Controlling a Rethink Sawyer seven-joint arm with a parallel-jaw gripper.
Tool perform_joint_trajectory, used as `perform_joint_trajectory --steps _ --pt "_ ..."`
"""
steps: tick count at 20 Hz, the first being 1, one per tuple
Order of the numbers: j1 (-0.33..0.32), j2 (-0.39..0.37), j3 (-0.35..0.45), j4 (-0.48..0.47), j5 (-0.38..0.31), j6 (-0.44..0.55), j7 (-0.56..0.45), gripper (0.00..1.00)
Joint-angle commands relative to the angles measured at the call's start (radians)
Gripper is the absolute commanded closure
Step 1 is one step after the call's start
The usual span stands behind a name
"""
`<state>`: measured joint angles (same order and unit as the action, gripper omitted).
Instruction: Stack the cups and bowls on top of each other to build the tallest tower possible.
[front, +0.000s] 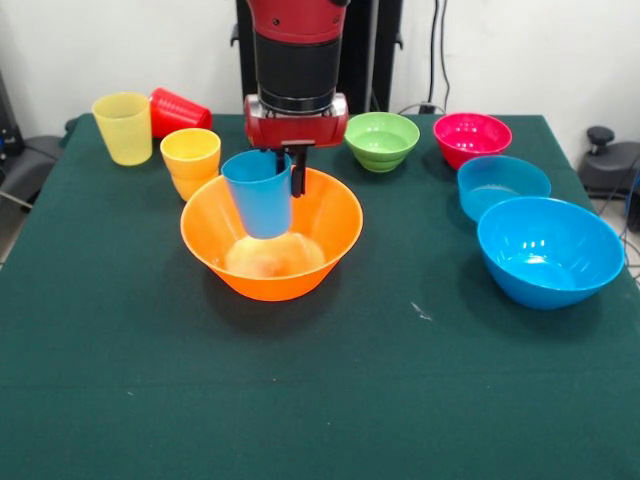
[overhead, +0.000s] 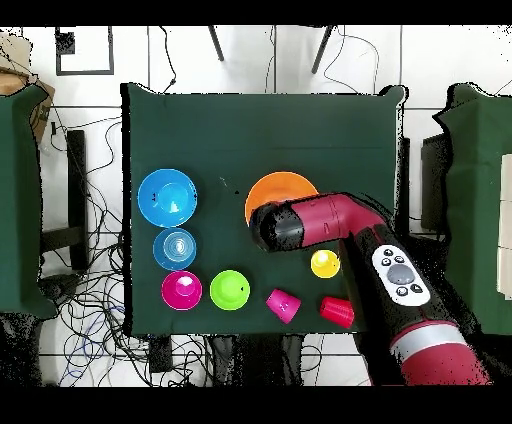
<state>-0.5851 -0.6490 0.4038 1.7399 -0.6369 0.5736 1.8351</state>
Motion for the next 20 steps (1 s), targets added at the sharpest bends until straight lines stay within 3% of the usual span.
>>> perform_joint_trajectory --steps 1,20 --pt "0.022 0.118 -0.023 -0.057 -0.079 0.025 -0.067 1.00" --pt "0.069 0.165 -0.088 -0.115 -0.102 0.004 -0.051 1.00"
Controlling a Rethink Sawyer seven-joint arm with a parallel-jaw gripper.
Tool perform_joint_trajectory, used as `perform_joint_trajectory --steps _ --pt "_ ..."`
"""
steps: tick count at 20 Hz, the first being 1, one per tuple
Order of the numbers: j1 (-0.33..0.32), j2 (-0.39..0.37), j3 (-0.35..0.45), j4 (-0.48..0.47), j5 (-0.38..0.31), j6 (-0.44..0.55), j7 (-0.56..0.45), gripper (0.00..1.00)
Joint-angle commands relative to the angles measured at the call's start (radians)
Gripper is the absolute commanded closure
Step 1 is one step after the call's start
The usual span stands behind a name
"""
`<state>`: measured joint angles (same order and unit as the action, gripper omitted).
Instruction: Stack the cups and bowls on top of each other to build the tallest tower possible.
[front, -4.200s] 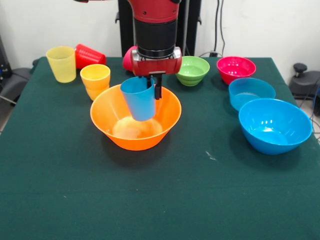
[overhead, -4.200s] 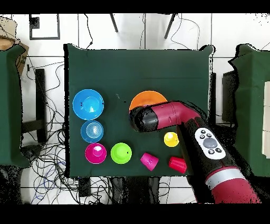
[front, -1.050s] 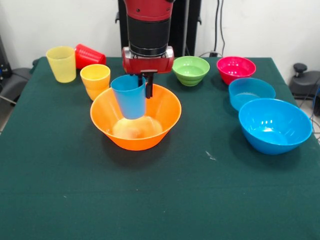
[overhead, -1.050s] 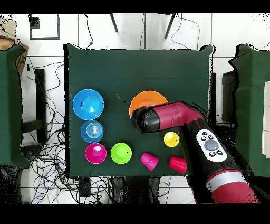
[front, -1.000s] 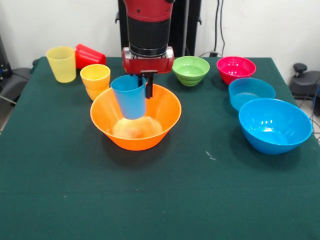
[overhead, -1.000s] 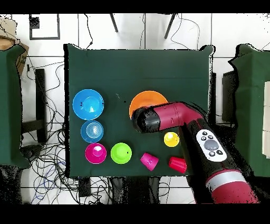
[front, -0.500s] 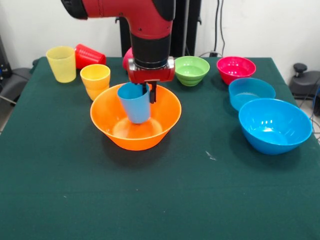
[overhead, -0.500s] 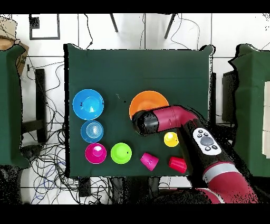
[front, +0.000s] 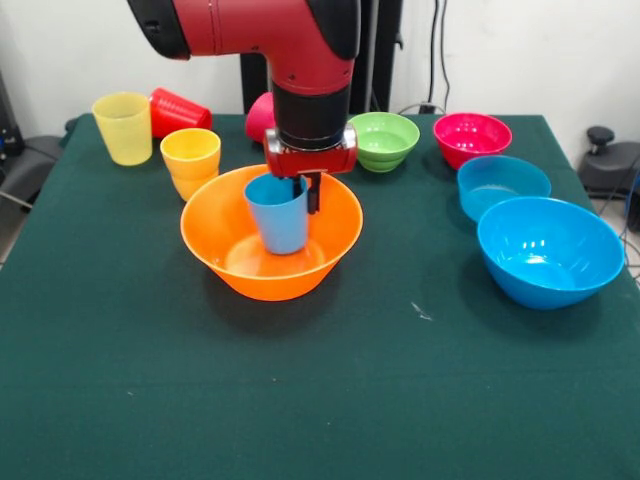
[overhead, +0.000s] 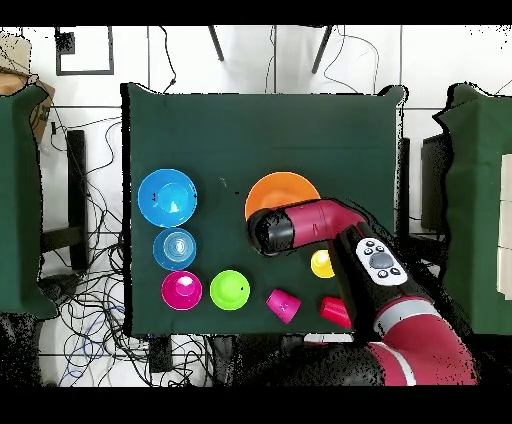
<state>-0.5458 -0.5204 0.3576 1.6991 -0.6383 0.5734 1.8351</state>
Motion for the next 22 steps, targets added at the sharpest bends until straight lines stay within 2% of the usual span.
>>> perform_joint_trajectory --steps 1,14,22 --pt "0.032 0.036 -0.042 -0.077 -0.099 0.006 -0.054 1.00" --pt "0.051 0.008 -0.068 -0.067 -0.100 -0.001 -0.051 1.00" --pt "0.086 -0.001 -0.094 -0.077 -0.087 -0.002 -0.018 1.00"
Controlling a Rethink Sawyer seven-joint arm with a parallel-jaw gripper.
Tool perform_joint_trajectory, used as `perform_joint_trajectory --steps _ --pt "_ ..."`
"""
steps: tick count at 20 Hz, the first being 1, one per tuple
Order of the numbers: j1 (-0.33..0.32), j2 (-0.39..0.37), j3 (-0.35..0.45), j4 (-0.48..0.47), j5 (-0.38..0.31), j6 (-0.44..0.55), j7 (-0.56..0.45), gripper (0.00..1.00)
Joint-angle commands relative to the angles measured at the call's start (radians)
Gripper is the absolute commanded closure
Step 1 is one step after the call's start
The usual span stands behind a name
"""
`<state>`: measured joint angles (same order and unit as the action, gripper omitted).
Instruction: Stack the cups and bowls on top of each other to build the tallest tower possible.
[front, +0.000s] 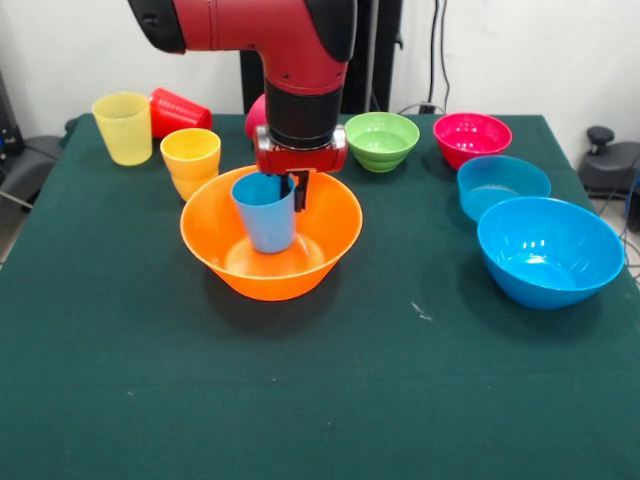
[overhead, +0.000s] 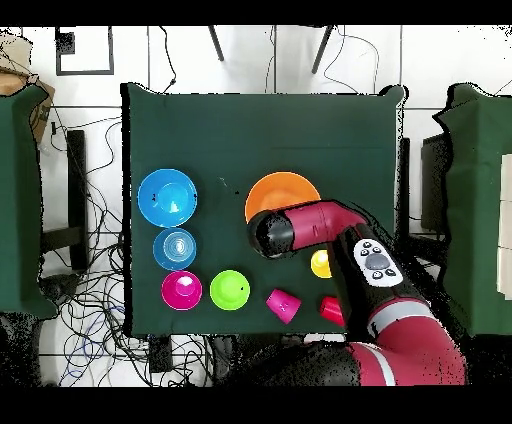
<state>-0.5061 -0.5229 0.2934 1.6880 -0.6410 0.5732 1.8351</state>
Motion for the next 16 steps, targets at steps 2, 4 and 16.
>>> perform_joint_trajectory --steps 2,4,16 --pt "0.050 -0.001 -0.029 -0.061 -0.070 -0.002 -0.013 1.00" --pt "0.056 -0.006 -0.033 -0.054 -0.065 -0.009 -0.008 1.00" --pt "0.055 -0.005 -0.039 -0.047 -0.072 -0.056 -0.014 1.00"
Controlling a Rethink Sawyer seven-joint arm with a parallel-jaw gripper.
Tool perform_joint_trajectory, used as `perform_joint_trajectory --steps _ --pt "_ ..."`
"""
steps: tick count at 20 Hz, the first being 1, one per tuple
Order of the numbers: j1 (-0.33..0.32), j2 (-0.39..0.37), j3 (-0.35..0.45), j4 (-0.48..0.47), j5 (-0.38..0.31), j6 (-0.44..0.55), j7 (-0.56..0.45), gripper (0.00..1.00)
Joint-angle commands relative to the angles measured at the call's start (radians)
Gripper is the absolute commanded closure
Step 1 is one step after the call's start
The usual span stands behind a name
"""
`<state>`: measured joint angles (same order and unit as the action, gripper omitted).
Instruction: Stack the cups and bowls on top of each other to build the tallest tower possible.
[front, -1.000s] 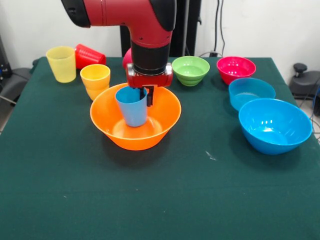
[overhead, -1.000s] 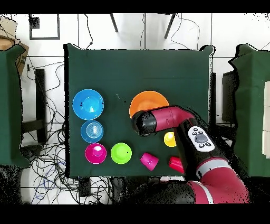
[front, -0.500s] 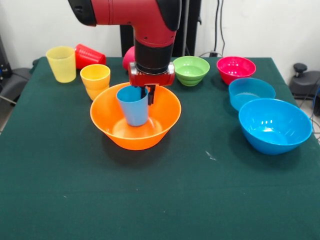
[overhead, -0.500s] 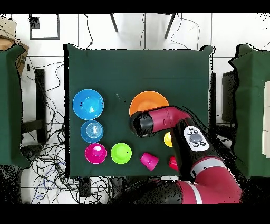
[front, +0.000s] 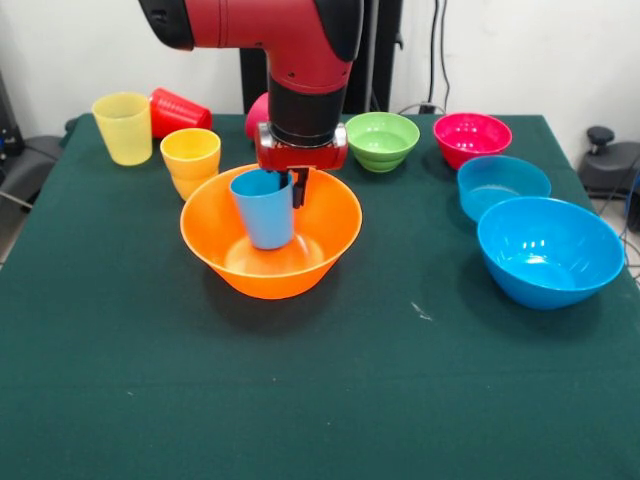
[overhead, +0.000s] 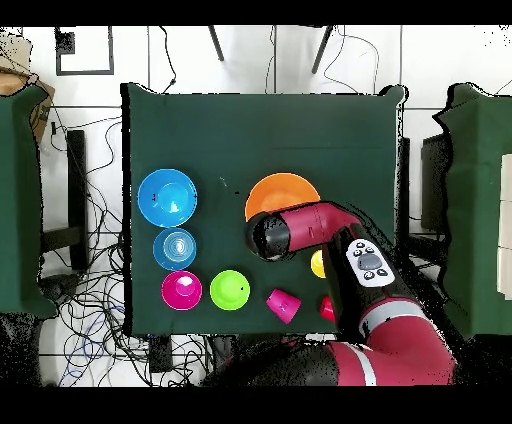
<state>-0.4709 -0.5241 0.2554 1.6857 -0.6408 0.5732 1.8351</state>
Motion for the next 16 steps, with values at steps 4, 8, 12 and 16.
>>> perform_joint_trajectory --steps 4,8,12,16 --pt "0.023 -0.002 -0.004 -0.047 -0.075 -0.060 -0.010 1.00" --pt "0.025 -0.001 0.002 -0.052 -0.066 -0.055 -0.009 1.00" --pt "0.027 0.003 0.008 -0.057 -0.056 -0.048 -0.006 1.00" --pt "0.030 0.017 0.009 -0.068 -0.056 -0.055 0.001 1.00"
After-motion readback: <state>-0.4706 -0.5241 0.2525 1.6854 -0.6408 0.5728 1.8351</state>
